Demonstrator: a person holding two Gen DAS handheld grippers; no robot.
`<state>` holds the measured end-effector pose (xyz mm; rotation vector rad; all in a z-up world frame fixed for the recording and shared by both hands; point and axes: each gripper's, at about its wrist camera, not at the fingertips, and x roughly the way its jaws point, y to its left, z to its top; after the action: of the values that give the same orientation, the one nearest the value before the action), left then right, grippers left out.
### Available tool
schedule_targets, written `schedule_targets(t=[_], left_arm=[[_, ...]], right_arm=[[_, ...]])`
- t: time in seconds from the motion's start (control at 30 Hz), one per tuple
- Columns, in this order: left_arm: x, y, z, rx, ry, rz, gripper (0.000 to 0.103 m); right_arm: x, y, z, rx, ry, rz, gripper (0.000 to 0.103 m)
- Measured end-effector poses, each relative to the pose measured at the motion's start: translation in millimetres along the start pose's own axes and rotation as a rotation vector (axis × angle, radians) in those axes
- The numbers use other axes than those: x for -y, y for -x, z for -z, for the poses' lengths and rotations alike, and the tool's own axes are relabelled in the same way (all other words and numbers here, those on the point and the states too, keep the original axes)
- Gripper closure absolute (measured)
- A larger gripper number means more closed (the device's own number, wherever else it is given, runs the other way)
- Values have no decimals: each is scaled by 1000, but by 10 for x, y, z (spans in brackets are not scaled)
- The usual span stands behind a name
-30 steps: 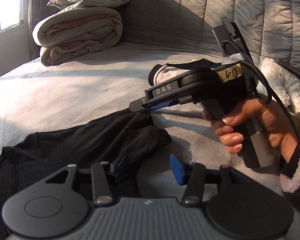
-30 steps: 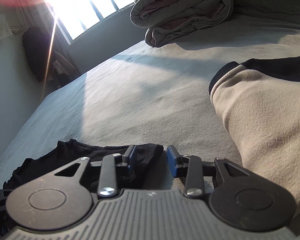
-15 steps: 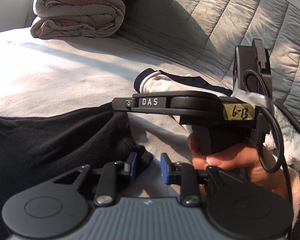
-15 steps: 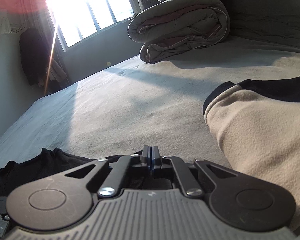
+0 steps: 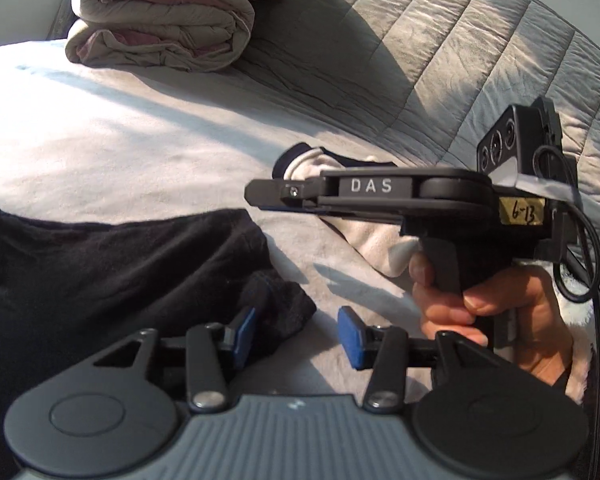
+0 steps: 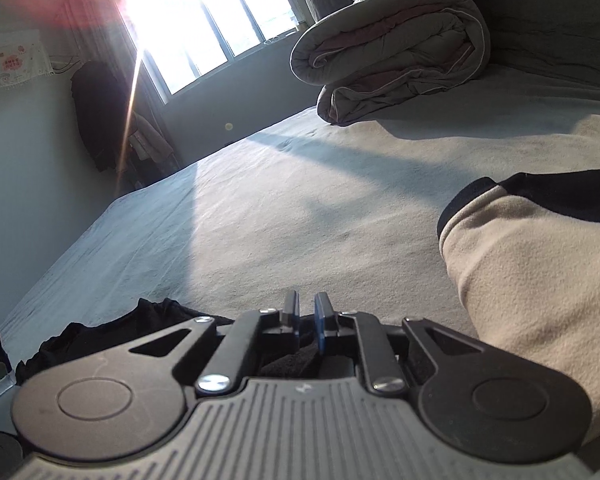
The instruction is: Fold clothes
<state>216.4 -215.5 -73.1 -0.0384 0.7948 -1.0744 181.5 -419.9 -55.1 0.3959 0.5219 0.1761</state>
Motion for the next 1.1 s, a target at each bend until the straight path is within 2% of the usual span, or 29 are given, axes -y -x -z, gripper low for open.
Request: schedule_targets(t=[0.13,0.23,0.27,0.3,0.33,0.37,0.5,0.6,0.7,0.77,0.8,0.87,0.9,0.93,1.0,1.1], left_arm=[[71,68,-23,-1,-67,17,57],[-8,183,-162,34,-82,-12,53],[-67,207,-229,43,-87,-52,50],[-133,207,-302,44,-92,-86,45],[-194,185,-366,38,-100,-111,41],[-264,139,-436,29,-107,-134,40],[-497,-124,-680,-18,-101,-182,40],[-561,-313,-781,-36,-89,-172,40],[-528,-467,-816,-48,-99,-143,41],[-470,-527,-815,-46,-121,-137,46],[-446,-547,-798,-36,-132,-133,71],[-360,-597,-736,-34,-175,-126,100],[-340,-588,-724,-17,-180,-133,102],[-320,-578,-712,0,-185,-141,102],[-313,-541,-709,43,-175,-156,103],[-362,-439,-773,133,-125,-173,103]], right_arm=[[-18,-61,21,-92,40,32,88],[4,17,8,-131,40,29,88],[0,76,11,-142,40,31,87],[-6,134,17,-152,44,28,77],[-18,182,31,-162,59,11,58],[-35,209,44,-171,77,-9,53],[-87,196,104,-220,123,-80,53],[-144,114,197,-277,180,-104,53],[-146,65,229,-283,178,-110,54],[-147,55,234,-281,177,-116,56],[-148,43,240,-280,177,-118,56],[-153,20,256,-276,177,-122,59],[-155,9,264,-276,179,-123,65],[-149,6,269,-281,182,-126,81],[-147,31,263,-277,190,-124,99],[-148,121,222,-244,196,-99,99]])
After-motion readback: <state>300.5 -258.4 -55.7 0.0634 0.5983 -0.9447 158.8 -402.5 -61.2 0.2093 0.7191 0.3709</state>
